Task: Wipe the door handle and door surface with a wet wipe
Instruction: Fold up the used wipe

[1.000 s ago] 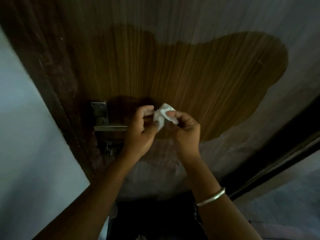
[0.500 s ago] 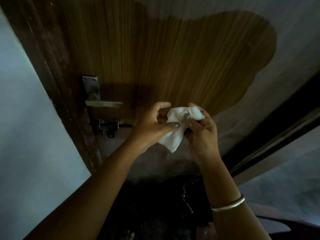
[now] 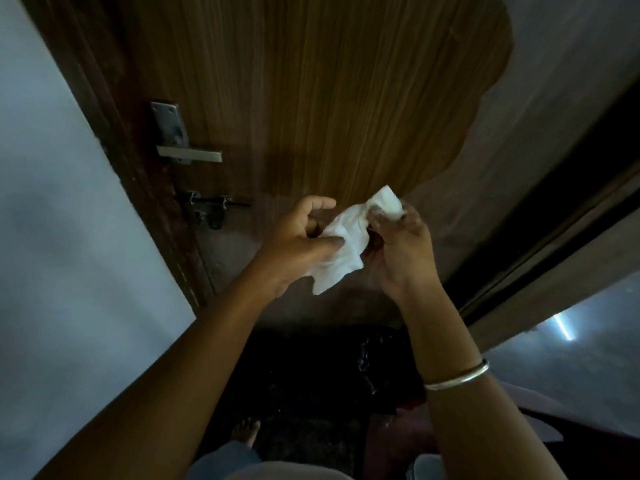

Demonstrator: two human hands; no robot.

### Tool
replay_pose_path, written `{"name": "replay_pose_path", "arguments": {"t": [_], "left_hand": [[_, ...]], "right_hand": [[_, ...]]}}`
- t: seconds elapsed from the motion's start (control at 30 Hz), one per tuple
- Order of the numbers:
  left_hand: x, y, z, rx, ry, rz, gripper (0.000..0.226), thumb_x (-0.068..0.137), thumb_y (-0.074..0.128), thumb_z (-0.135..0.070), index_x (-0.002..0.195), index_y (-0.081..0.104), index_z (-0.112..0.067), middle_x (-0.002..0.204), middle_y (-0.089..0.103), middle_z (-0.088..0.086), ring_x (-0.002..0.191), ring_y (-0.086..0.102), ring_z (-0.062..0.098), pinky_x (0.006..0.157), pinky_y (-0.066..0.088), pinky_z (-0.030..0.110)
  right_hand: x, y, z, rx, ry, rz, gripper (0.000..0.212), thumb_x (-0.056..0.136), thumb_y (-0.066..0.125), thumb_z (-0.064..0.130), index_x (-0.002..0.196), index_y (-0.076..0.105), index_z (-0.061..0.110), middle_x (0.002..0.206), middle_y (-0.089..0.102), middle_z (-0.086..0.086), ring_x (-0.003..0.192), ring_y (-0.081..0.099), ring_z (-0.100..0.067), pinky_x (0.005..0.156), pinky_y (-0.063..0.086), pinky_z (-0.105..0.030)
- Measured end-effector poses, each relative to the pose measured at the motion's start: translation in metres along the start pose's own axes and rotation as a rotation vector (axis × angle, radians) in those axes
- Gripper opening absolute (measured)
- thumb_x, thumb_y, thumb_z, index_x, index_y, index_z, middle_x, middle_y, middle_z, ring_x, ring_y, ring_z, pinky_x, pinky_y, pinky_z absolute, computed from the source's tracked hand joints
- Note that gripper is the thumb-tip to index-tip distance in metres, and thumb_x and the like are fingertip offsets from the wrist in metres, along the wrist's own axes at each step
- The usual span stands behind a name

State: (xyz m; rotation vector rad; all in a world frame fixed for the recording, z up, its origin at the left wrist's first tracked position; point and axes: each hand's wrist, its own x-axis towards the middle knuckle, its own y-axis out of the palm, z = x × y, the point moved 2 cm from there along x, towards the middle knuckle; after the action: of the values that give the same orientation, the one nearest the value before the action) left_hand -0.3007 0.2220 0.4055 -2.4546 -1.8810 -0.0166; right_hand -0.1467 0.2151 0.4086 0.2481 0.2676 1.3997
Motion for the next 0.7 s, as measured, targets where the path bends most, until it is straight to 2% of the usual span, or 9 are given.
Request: {"name": "replay_pose_path", "arguments": {"t": [0.1,0.17,0.23,0.33,0.4,0.47,0.53,0.63,0.7], "left_hand": [[-0.007,0.003,-0.001,0.013,0.073,-0.019,0.048,0.066,0.071,-0.014,0.103,0.056,-0.041,0.096,0.070,-0.003,0.093,0.067,0.013,0.077,0.056,0.035],[-0.007,0.001,-0.003,0.003,0.118,-0.049,0.047,0.072,0.071,-0.005,0.104,0.057,-0.037,0.089,0.071,-0.006,0.089,0.067,0.010,0.075,0.055,0.032],[-0.006,-0.001,-0.005,0.012,0.143,-0.062,0.045,0.076,0.071,-0.003,0.107,0.056,-0.033,0.084,0.071,-0.007,0.085,0.067,0.007,0.071,0.055,0.026],[-0.003,-0.004,-0.007,0.090,0.110,-0.142,0.041,0.077,0.071,-0.007,0.111,0.058,-0.024,0.093,0.070,-0.002,0.088,0.067,0.010,0.072,0.056,0.024],[-0.001,-0.004,-0.008,0.084,0.094,-0.164,0.032,0.078,0.069,-0.003,0.104,0.062,-0.020,0.099,0.069,0.005,0.093,0.066,0.017,0.078,0.056,0.032],[0.001,-0.006,-0.008,0.025,0.086,-0.173,0.027,0.077,0.065,0.004,0.090,0.062,-0.020,0.097,0.067,0.009,0.092,0.064,0.022,0.077,0.055,0.037],[0.004,-0.011,-0.008,0.003,0.089,-0.179,0.026,0.079,0.061,0.007,0.082,0.059,-0.019,0.088,0.065,0.007,0.084,0.063,0.020,0.068,0.054,0.033],[0.009,-0.020,-0.007,-0.042,0.062,-0.147,0.030,0.080,0.053,0.011,0.078,0.059,-0.018,0.079,0.062,0.002,0.074,0.062,0.015,0.057,0.051,0.028],[0.009,-0.023,-0.007,-0.070,0.047,-0.119,0.032,0.080,0.049,0.013,0.074,0.061,-0.016,0.077,0.063,0.000,0.072,0.063,0.015,0.056,0.052,0.027]], "right_hand": [[-0.002,0.004,-0.002,0.046,0.051,0.034,0.034,0.091,0.055,0.005,0.124,0.047,0.001,0.111,0.063,-0.020,0.097,0.066,-0.031,0.074,0.057,-0.040],[-0.001,0.006,-0.001,0.121,0.109,0.063,0.035,0.091,0.052,0.002,0.125,0.045,-0.003,0.111,0.062,-0.021,0.093,0.066,-0.029,0.068,0.057,-0.036],[-0.001,0.006,0.001,0.126,0.094,0.057,0.033,0.090,0.053,0.002,0.123,0.048,-0.001,0.109,0.064,-0.019,0.094,0.066,-0.030,0.071,0.058,-0.038],[-0.006,0.007,0.009,-0.070,-0.162,0.055,0.022,0.086,0.062,0.006,0.105,0.061,0.016,0.094,0.072,-0.002,0.091,0.069,-0.019,0.071,0.057,-0.031],[-0.015,0.014,0.014,-0.278,-0.414,0.206,0.023,0.082,0.065,0.007,0.098,0.063,0.024,0.093,0.071,0.002,0.091,0.068,-0.015,0.073,0.056,-0.027],[-0.022,0.020,0.013,-0.536,-0.650,0.361,0.028,0.079,0.067,0.005,0.099,0.063,0.025,0.098,0.067,0.010,0.095,0.065,-0.008,0.080,0.053,-0.024],[-0.023,0.023,0.008,-0.786,-0.839,0.403,0.032,0.078,0.068,0.001,0.103,0.064,0.020,0.102,0.064,0.008,0.098,0.062,-0.011,0.085,0.052,-0.029],[-0.020,0.024,0.004,-0.938,-0.860,0.313,0.024,0.081,0.059,-0.001,0.100,0.067,0.011,0.102,0.065,0.001,0.097,0.061,-0.016,0.081,0.054,-0.035],[-0.018,0.025,0.005,-0.836,-0.729,0.270,0.028,0.083,0.048,0.001,0.096,0.068,0.017,0.098,0.065,0.010,0.095,0.061,-0.011,0.080,0.054,-0.030]]}}
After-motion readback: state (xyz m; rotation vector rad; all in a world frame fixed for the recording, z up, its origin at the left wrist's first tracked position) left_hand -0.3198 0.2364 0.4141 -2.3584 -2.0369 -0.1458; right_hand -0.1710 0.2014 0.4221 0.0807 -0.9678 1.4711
